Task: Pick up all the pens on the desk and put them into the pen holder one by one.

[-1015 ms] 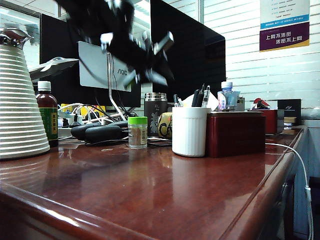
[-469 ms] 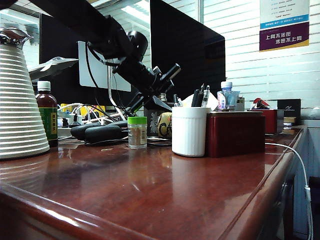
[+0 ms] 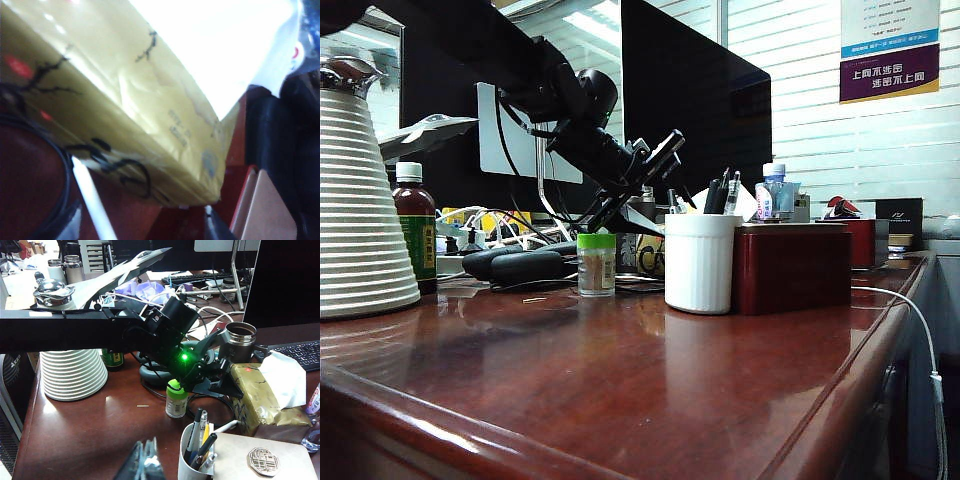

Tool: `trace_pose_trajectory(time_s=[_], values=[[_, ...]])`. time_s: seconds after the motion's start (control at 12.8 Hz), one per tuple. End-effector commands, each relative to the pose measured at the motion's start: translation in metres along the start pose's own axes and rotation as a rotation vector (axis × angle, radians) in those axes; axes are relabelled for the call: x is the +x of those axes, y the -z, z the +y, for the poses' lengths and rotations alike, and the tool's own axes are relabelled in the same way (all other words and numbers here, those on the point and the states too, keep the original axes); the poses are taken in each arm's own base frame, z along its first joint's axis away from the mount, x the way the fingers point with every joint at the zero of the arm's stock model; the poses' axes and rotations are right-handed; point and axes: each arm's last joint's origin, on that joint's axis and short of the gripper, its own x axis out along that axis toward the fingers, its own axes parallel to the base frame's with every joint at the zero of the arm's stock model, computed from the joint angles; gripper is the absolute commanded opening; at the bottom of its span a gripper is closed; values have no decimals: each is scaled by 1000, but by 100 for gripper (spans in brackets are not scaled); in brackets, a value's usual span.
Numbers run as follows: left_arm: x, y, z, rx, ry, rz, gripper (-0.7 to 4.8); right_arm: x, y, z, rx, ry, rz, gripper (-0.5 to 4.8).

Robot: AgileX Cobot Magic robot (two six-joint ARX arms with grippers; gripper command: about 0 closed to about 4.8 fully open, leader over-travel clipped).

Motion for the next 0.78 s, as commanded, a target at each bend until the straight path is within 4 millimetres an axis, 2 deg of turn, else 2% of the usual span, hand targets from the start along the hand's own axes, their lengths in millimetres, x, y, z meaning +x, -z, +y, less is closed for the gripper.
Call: trace_pose_trajectory(time_s=[0.08, 0.31, 0.62, 0.78], values=[[-3, 6, -3, -36, -23, 96, 309, -2, -3, 1, -7, -2, -26, -5], [-5, 10, 2, -37, -71, 133, 308, -2, -3, 0, -7, -2, -26, -5], [-10, 7, -4, -43, -35, 136, 308, -2, -3, 1, -7, -2, -26, -5], [-13, 8, 3, -47, -112, 132, 308, -2, -4, 1, -7, -2, -26, -5]])
